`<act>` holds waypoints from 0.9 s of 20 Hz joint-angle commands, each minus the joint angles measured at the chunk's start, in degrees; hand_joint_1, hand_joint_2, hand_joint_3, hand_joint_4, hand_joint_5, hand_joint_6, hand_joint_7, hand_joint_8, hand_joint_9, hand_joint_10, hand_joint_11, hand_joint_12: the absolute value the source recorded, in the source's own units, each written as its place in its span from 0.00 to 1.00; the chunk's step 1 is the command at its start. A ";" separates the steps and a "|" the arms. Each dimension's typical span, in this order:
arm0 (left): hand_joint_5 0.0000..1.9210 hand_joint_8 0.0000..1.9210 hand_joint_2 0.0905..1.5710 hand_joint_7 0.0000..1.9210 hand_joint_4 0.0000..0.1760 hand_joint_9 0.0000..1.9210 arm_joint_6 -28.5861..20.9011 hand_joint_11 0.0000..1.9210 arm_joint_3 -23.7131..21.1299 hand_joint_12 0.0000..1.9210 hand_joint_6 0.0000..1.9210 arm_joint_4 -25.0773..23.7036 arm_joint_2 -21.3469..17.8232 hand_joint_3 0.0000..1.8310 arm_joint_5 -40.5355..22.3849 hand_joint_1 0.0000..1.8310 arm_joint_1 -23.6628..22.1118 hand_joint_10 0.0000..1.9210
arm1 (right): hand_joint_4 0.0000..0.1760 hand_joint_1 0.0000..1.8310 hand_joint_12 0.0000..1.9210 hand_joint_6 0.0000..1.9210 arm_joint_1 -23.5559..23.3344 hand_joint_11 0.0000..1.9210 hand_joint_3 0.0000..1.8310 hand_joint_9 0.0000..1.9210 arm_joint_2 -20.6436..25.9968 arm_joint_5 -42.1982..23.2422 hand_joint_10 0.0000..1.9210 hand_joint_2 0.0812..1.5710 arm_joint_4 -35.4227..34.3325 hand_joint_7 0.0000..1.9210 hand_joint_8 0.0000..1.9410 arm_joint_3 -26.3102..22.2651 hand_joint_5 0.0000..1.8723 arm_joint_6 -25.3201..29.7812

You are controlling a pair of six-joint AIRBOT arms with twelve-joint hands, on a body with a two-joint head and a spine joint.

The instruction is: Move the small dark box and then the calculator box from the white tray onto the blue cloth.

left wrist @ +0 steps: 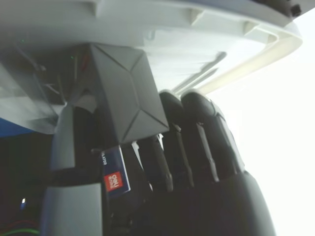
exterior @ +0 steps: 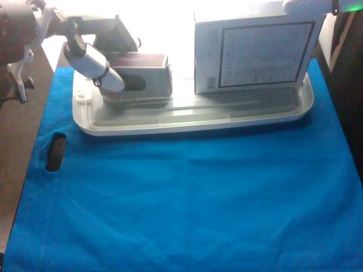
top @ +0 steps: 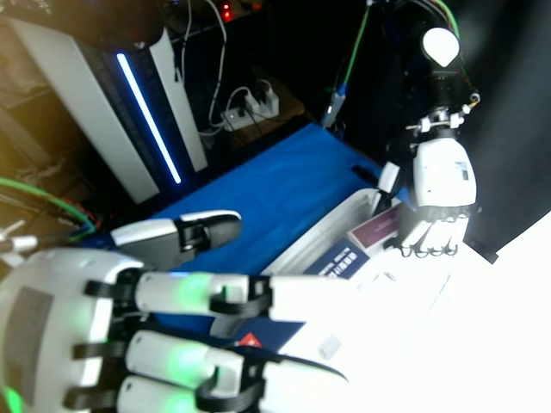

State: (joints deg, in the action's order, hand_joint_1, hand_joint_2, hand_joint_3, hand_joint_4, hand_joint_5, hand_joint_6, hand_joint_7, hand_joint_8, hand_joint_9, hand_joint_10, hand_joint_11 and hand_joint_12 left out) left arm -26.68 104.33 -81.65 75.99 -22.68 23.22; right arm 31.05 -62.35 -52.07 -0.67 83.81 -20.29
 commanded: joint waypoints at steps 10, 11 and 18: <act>0.53 0.66 0.68 0.38 0.00 0.32 4.54 0.27 -6.78 0.87 0.45 7.91 -7.61 0.01 -4.62 0.65 -3.86 0.79 | 0.72 0.49 0.35 0.00 0.18 0.00 0.00 0.08 0.09 -6.95 0.00 0.32 -1.59 0.04 0.00 0.04 0.02 0.43; 0.51 0.62 0.69 0.36 0.00 0.31 4.84 0.26 -8.54 0.87 0.50 7.56 -9.04 0.00 -5.40 0.63 -4.19 0.78 | 0.73 0.49 0.35 0.00 0.23 0.00 0.00 0.08 0.06 -6.95 0.00 0.32 -1.60 0.04 0.00 0.09 0.02 0.43; 0.57 0.63 0.68 0.51 0.00 0.42 5.08 0.33 -17.09 0.82 0.32 4.02 -14.93 0.00 -9.79 0.69 -4.17 0.68 | 0.64 0.49 0.36 0.00 0.48 0.00 0.00 0.07 0.30 -6.95 0.00 0.33 -1.67 0.03 0.00 0.20 0.02 0.43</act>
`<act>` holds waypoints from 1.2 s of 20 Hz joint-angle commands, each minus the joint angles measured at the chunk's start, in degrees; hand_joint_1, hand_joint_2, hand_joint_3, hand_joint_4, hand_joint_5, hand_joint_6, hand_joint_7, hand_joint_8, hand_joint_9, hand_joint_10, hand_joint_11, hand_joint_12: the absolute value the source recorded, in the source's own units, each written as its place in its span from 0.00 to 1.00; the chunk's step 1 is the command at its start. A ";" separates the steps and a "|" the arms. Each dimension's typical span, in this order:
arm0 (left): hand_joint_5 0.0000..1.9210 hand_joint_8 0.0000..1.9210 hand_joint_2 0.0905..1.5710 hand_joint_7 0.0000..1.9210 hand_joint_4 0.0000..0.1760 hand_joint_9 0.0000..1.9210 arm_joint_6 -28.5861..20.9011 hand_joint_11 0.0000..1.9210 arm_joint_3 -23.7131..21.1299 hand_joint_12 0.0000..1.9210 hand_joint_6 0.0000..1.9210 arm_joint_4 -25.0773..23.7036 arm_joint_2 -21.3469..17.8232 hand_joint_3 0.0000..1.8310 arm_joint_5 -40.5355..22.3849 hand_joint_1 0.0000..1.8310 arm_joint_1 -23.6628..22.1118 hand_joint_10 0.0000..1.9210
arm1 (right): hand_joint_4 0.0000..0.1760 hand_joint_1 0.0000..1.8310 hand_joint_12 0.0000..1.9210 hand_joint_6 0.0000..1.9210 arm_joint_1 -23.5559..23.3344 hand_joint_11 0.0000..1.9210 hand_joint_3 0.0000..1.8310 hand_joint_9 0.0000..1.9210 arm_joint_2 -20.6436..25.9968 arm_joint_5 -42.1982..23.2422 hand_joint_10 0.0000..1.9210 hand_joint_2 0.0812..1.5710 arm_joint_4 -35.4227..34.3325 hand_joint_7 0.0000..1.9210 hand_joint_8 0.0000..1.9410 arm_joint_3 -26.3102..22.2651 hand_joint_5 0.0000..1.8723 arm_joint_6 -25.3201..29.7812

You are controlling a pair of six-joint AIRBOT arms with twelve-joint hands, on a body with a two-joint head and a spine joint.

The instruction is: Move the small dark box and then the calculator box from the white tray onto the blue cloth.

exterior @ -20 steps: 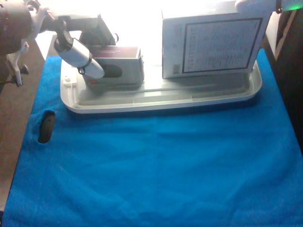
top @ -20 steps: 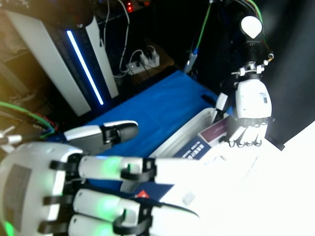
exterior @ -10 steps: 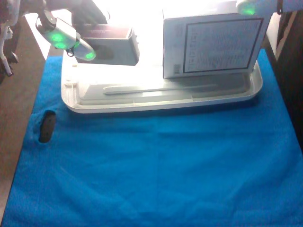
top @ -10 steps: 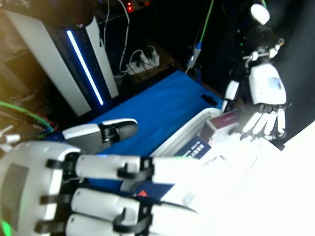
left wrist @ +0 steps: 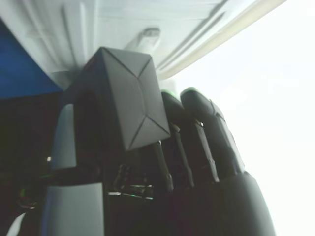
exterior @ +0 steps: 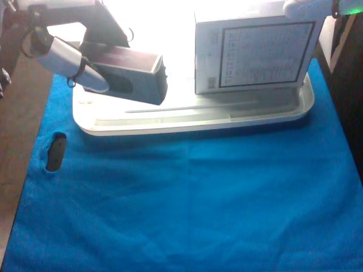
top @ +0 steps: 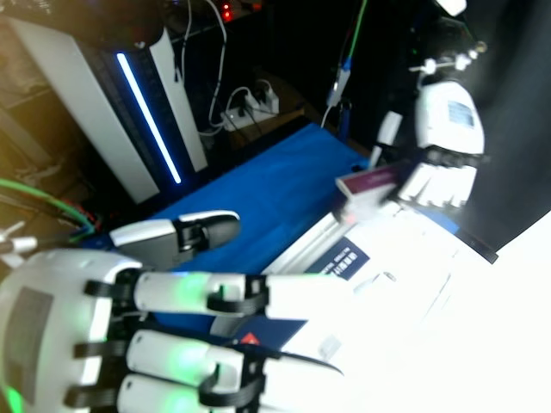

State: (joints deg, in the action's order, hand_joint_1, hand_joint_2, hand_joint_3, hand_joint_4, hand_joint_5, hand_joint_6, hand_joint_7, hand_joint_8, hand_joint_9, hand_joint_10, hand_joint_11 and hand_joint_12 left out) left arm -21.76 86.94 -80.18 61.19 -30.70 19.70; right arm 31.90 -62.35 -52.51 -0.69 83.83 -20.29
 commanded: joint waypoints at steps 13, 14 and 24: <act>0.73 1.00 0.59 0.57 0.00 0.63 5.50 0.66 -11.69 1.00 0.12 4.55 -6.76 0.00 -8.49 0.65 3.15 1.00 | 0.76 0.51 0.35 0.00 0.40 0.00 0.00 0.04 0.10 -6.54 0.00 0.34 -2.30 0.00 0.00 0.19 0.00 0.43; 0.73 0.86 0.59 0.50 0.00 0.50 5.53 0.43 -11.98 0.99 0.11 4.56 -6.64 0.00 -8.80 0.66 3.77 0.92 | 0.70 0.51 0.36 0.00 0.44 0.00 0.00 0.05 0.03 -6.54 0.00 0.35 -2.35 0.00 0.00 0.20 0.00 0.43; 0.60 0.44 0.65 0.55 0.15 0.42 5.14 0.26 -11.95 0.74 0.36 2.35 -2.55 0.00 -9.23 0.66 9.42 0.42 | 0.78 0.50 0.39 0.00 0.45 0.00 0.00 0.07 -0.37 -6.56 0.00 0.33 -2.39 0.04 0.00 0.27 0.00 0.43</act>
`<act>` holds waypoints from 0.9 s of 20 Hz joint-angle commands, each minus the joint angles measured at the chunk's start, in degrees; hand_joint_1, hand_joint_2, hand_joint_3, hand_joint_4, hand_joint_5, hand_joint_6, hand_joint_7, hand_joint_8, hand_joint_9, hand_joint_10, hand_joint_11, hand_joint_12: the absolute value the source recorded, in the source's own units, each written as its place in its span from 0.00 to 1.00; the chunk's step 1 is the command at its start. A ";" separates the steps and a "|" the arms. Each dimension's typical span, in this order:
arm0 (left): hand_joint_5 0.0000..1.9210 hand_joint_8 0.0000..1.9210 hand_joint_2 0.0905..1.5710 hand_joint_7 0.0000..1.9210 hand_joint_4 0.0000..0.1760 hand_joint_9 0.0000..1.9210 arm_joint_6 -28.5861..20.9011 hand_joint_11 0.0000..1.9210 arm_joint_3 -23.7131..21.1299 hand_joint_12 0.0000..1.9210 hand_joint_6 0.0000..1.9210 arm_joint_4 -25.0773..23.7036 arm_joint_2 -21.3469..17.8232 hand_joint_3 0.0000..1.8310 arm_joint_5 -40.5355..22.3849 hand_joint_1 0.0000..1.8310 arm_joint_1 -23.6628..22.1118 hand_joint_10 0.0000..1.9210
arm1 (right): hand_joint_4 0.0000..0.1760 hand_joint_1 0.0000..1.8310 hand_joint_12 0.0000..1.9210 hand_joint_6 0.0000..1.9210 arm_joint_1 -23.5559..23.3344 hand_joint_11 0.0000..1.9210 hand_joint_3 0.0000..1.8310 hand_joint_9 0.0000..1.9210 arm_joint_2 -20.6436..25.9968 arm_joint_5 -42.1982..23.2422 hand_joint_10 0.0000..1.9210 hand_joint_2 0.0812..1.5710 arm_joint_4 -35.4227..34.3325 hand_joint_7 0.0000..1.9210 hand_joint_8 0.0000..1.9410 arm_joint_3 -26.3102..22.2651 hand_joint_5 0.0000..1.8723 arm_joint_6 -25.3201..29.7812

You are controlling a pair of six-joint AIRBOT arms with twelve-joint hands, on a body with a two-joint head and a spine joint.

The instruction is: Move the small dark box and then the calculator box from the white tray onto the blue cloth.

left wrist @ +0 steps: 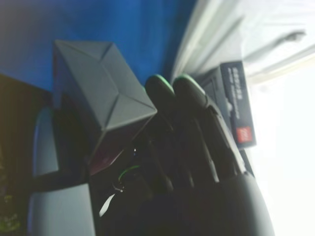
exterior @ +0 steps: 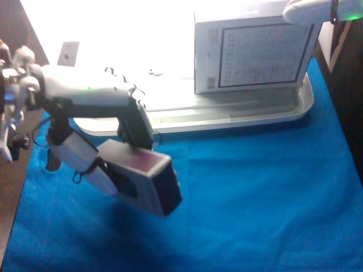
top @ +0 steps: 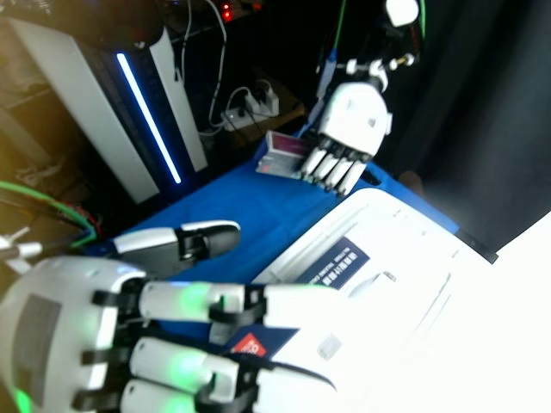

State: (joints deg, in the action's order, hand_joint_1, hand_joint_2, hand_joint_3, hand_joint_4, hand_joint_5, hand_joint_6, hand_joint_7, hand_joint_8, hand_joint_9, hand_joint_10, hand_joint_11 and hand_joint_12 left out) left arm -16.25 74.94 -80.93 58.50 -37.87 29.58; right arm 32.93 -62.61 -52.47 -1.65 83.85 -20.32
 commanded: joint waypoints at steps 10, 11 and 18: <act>0.53 0.46 0.55 0.43 0.00 0.30 -1.43 0.17 1.37 0.75 0.28 2.38 2.89 0.00 -2.62 0.62 1.88 0.54 | 0.88 0.48 0.37 0.00 -0.57 0.00 0.00 0.07 -0.22 -6.97 0.00 0.33 -1.43 0.03 0.00 0.18 0.00 0.45; 0.51 0.44 0.52 0.43 0.00 0.30 -1.49 0.18 1.38 0.73 0.24 2.42 2.89 0.00 -2.70 0.62 1.88 0.52 | 0.88 0.48 0.38 0.00 -0.57 0.00 0.00 0.08 -0.23 -6.98 0.00 0.33 -1.43 0.04 0.00 0.18 0.00 0.45; 0.45 0.31 0.48 0.40 0.00 0.30 -1.95 0.19 1.00 0.63 0.15 2.85 2.78 0.00 -4.40 0.56 1.69 0.41 | 0.81 0.48 0.41 0.00 -0.57 0.00 0.00 0.08 -0.25 -6.99 0.00 0.34 -1.43 0.03 0.00 0.21 0.00 0.45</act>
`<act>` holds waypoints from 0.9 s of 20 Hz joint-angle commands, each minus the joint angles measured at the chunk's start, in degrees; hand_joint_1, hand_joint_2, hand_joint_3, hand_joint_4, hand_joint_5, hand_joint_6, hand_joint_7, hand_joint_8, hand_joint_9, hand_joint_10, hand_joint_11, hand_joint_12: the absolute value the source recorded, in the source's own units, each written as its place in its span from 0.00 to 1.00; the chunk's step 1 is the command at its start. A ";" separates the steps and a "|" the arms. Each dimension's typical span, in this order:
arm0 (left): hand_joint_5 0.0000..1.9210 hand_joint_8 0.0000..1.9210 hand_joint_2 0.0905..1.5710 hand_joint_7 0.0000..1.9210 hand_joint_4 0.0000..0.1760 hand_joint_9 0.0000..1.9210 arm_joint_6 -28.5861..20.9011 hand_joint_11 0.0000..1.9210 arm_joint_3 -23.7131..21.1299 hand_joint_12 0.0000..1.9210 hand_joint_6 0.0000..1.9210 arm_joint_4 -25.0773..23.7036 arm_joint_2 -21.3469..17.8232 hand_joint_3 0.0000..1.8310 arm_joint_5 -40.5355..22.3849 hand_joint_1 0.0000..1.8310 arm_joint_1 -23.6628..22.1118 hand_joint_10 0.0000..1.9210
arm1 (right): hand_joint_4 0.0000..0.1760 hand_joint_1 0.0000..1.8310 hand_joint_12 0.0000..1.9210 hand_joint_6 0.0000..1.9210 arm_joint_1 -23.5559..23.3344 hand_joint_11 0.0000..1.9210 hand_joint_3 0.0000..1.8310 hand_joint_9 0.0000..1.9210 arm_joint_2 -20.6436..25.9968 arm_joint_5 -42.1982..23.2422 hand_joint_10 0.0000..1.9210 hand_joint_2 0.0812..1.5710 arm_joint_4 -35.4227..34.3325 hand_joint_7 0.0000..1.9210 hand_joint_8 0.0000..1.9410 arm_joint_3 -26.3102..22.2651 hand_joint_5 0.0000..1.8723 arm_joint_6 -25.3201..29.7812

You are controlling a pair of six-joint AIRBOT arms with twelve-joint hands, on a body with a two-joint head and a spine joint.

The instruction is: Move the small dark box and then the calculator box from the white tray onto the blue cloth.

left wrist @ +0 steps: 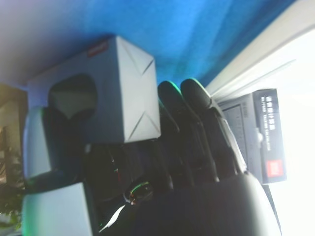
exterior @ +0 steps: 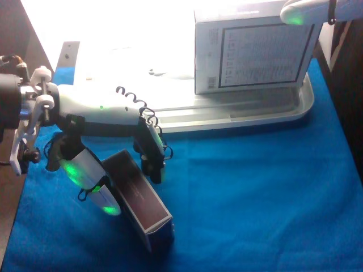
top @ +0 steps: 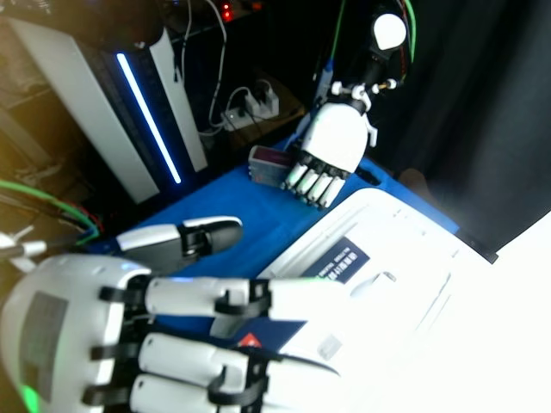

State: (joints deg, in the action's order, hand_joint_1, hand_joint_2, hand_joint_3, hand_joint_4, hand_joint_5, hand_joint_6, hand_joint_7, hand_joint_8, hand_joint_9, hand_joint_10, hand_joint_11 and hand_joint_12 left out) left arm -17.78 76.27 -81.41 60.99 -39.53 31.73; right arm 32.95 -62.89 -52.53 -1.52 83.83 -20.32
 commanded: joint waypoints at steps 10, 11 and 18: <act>0.18 0.00 0.44 0.21 0.13 0.21 0.62 0.12 -1.50 0.30 0.00 4.74 -1.52 0.00 -4.22 0.47 -2.61 0.02 | 0.78 0.49 0.41 0.00 -0.59 0.00 0.00 0.09 0.01 -6.93 0.00 0.33 -1.57 0.04 0.00 0.30 0.00 0.45; 0.15 0.00 0.42 0.19 0.14 0.20 1.22 0.12 -1.77 0.26 0.00 5.18 -2.11 0.00 -4.14 0.45 -3.04 0.00 | 0.74 0.49 0.41 0.00 -0.59 0.00 0.00 0.09 0.01 -6.93 0.00 0.33 -1.57 0.04 0.00 0.32 0.00 0.45; 0.14 0.00 0.47 0.14 0.02 0.14 5.24 0.00 -2.16 0.44 0.01 9.75 -5.35 0.00 -3.67 0.22 -6.73 0.01 | 0.80 0.51 0.41 0.00 -0.59 0.00 0.00 0.02 -0.05 -6.93 0.00 0.34 -1.60 0.01 0.00 0.55 0.00 0.45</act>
State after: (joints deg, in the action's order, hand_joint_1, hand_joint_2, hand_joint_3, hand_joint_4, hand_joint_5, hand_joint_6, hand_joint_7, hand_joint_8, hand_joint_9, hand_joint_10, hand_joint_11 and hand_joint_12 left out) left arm -11.70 74.22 -74.72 55.48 -40.86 25.65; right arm 32.95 -63.02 -52.80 -1.56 84.09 -20.29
